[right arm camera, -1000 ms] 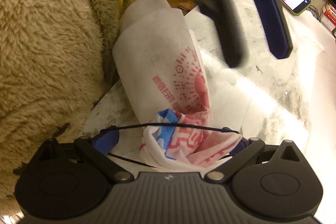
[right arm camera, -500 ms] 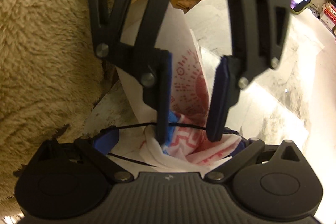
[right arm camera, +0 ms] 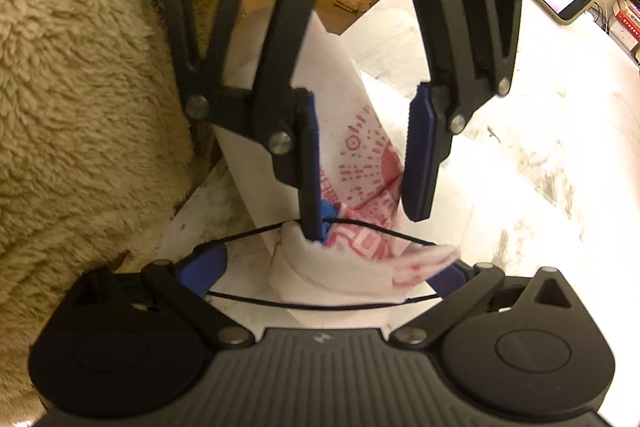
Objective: Fold shopping bag
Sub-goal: 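Move the left gripper back to the bag's top end while the right holds it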
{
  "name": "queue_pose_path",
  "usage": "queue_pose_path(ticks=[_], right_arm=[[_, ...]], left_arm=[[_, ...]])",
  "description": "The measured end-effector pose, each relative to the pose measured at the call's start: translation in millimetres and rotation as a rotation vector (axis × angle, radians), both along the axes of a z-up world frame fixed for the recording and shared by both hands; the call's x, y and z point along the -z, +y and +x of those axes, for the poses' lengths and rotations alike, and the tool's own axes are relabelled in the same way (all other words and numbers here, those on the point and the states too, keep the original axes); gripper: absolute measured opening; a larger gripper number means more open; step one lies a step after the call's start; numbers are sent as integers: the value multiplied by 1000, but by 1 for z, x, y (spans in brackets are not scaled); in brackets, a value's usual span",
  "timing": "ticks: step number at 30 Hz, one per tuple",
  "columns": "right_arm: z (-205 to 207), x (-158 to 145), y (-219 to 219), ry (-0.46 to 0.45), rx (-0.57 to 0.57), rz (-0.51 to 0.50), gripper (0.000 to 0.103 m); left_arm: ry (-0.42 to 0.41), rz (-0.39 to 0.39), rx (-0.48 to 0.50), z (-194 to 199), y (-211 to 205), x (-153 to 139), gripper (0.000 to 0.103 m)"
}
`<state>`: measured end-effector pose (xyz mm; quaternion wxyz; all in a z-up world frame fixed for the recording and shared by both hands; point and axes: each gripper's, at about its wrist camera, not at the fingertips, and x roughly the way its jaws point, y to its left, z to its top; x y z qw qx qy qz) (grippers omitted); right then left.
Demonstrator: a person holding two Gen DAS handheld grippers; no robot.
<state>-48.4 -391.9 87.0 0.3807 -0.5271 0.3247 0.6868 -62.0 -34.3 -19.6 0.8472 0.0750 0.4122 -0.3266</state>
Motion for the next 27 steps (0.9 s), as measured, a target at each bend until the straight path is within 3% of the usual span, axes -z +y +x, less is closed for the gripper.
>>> queue_pose_path(ticks=[2, 4, 8, 11, 14, 18, 21, 23, 26, 27], right_arm=[[2, -3, -5, -5, -2, -5, 103], [6, -5, -13, 3, -2, 6, 103], [15, -10, -31, 26, 3, 44, 103], [21, -13, -46, 45, 16, 79, 103], [27, -16, -58, 55, 21, 98, 103], [38, -21, -77, 84, 3, 142, 103], [19, -2, -24, 95, -1, 160, 102], [14, 12, -2, 91, -6, 162, 101], [8, 11, -10, 90, 0, 163, 101], [13, 31, 25, 93, -5, 168, 101]], left_arm=[[12, -3, -68, -6, 19, -3, 42], [72, 24, -71, -11, 30, 5, 42], [183, -107, -24, -18, 43, 34, 42], [196, -166, -54, -20, 47, 44, 46], [162, -126, 2, -20, 41, 44, 47], [168, -159, 26, -11, 43, 48, 47], [156, -150, 54, -11, 35, 46, 47], [154, -52, 61, -8, 23, 34, 48], [262, -45, -73, 0, 22, 28, 56], [274, -37, -85, 1, 20, 27, 57]])
